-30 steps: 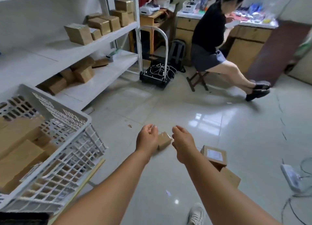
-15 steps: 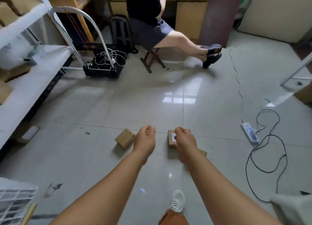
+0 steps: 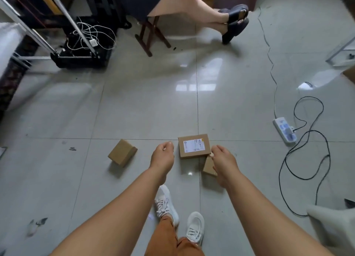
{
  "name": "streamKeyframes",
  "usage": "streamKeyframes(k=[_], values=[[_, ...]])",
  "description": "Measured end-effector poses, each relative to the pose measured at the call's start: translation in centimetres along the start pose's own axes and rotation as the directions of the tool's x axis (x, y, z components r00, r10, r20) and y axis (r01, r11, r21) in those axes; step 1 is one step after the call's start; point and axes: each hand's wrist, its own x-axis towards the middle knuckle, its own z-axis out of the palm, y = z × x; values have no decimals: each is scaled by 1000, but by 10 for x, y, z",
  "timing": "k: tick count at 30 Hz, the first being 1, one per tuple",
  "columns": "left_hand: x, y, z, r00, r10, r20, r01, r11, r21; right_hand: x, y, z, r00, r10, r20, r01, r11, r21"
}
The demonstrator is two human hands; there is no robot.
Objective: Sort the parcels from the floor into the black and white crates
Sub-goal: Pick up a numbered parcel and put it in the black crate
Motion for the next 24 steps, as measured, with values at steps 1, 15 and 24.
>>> streamKeyframes(k=[1, 15, 24], values=[[17, -2, 4, 1000, -8, -1, 8, 1000, 5, 15, 1, 2, 1000, 6, -11, -6, 1000, -5], [259, -82, 72, 986, -151, 72, 141, 981, 134, 276, 58, 62, 994, 77, -83, -87, 989, -118], [364, -149, 117, 961, -226, 156, 184, 952, 246, 398, 116, 84, 990, 81, -115, -103, 974, -201]])
